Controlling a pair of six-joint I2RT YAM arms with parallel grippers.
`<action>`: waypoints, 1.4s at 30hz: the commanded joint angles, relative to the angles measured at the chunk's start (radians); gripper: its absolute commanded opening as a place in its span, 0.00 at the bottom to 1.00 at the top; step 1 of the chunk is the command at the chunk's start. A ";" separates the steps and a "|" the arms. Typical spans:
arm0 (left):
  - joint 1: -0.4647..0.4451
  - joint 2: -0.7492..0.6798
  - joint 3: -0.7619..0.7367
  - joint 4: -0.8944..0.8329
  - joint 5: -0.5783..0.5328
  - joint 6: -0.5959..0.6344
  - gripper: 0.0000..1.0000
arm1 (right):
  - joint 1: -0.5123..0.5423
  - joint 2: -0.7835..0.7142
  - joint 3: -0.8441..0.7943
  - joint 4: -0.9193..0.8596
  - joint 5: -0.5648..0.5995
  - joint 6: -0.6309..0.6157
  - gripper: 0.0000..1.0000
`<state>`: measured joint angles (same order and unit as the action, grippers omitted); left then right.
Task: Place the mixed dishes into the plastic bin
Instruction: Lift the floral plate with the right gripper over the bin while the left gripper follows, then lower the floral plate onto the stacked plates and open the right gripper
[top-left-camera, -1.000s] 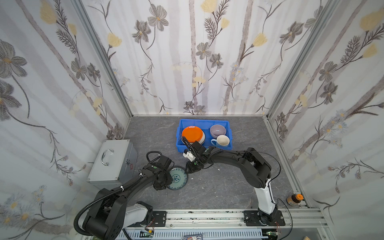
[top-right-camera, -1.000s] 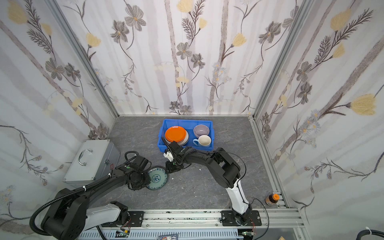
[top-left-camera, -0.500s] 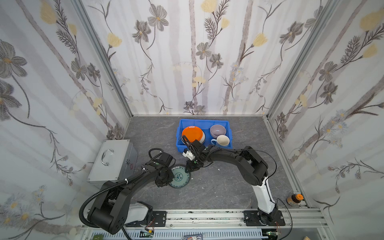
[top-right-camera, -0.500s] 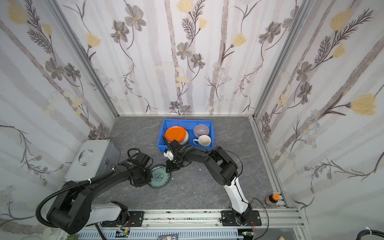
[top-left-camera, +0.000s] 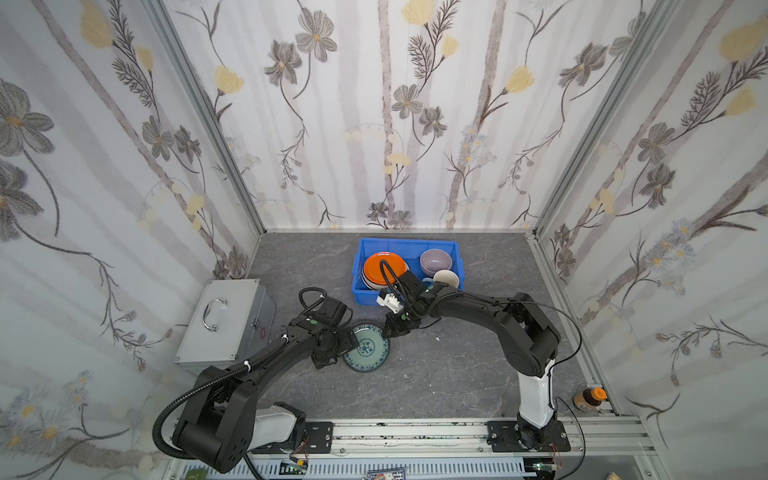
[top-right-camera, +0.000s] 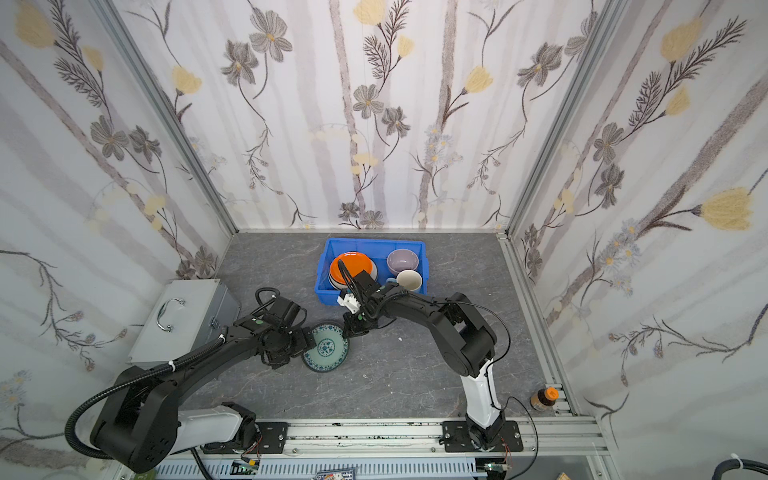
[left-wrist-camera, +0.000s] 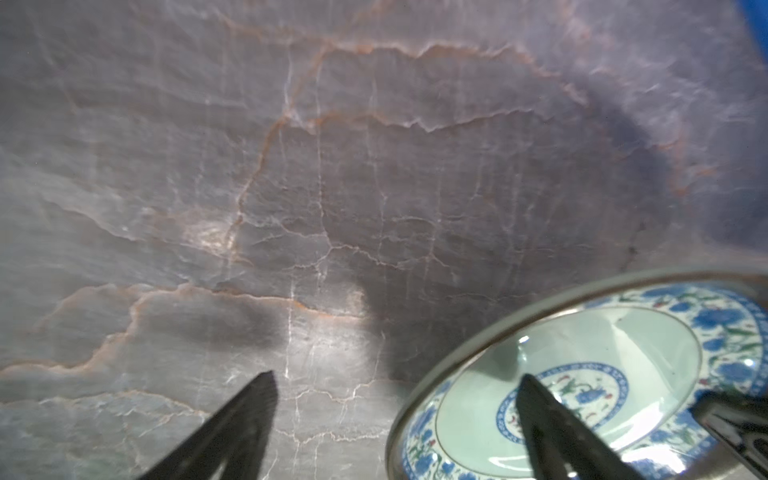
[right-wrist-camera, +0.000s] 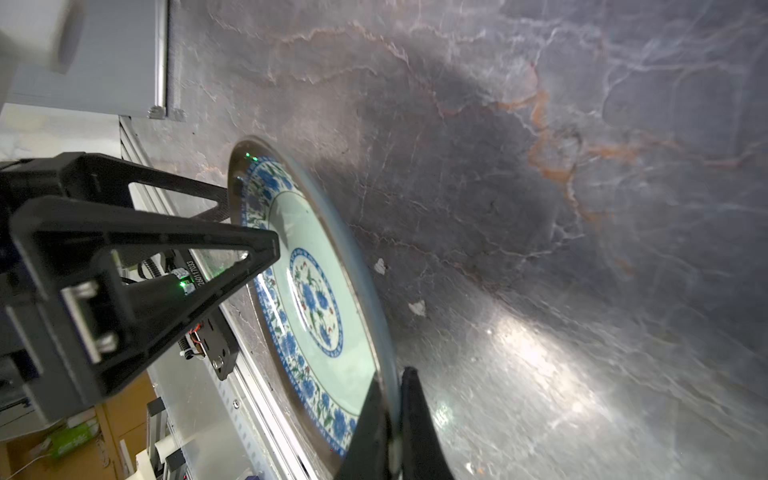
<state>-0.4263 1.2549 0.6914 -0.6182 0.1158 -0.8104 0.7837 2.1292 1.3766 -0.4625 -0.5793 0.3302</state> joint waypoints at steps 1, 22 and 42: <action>0.007 -0.053 0.057 -0.122 -0.069 0.046 1.00 | -0.001 -0.035 -0.003 -0.001 -0.042 -0.016 0.05; 0.152 0.145 0.737 -0.309 -0.083 0.276 1.00 | -0.228 0.111 0.551 -0.249 0.044 -0.032 0.06; 0.167 0.656 1.277 -0.382 0.057 0.385 1.00 | -0.374 0.438 0.835 -0.172 0.032 0.118 0.07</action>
<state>-0.2607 1.8874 1.9354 -0.9627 0.1543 -0.4480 0.4160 2.5492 2.1868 -0.7048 -0.5190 0.4152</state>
